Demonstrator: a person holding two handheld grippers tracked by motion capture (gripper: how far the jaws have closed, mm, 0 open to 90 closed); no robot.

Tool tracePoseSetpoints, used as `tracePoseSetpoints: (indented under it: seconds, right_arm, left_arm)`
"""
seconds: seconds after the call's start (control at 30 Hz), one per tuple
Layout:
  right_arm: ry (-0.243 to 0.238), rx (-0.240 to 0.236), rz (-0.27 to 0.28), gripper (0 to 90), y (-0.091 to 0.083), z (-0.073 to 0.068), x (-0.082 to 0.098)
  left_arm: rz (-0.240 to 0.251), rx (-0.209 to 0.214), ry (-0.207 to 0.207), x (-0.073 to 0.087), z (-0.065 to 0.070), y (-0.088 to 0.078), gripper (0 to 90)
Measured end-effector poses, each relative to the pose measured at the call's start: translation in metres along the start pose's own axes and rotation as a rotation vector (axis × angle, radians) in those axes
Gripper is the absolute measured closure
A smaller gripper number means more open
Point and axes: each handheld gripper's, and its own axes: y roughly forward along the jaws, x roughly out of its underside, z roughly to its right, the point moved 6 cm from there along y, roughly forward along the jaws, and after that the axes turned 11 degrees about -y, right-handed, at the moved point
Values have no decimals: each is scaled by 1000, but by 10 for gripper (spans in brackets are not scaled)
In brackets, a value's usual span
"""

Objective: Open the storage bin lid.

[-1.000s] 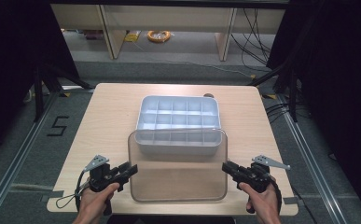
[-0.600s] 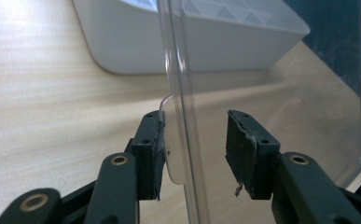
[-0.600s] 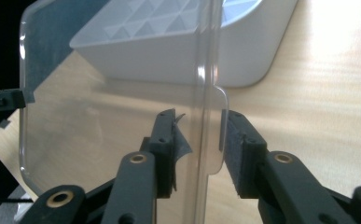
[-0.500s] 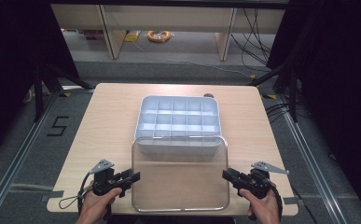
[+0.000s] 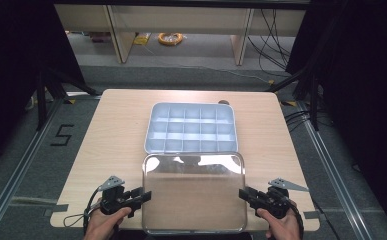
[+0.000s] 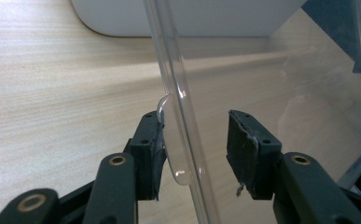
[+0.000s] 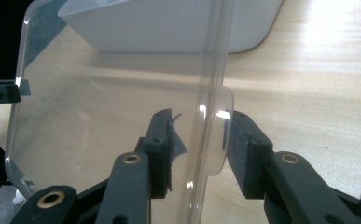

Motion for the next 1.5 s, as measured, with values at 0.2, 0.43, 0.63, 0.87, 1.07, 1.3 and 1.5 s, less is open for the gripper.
tracePoseSetpoints:
  seconds: [0.2,0.43,0.63,0.87,1.07,1.3,1.5]
  right_arm:
    - [10,-17,-27,615,3,0,5]
    - [55,-4,-71,604,3,-3,11]
    - [1,-13,-72,595,7,2,16]
    - [22,-1,-119,566,7,-2,19]
    - [30,-12,-117,554,10,-3,19]
    - [-19,6,-146,541,14,3,22]
    - [-20,20,-164,529,15,1,20]
  left_arm:
    - [-34,-9,-15,3,-4,5,542]
    - [-55,-8,2,8,-4,6,535]
    - [-68,-9,-12,9,-6,8,530]
    - [-99,-11,-7,13,-7,11,512]
    - [-108,-17,-6,13,-9,14,496]
    - [-125,-22,-19,14,-10,18,469]
    - [-128,-27,-12,11,-12,21,467]
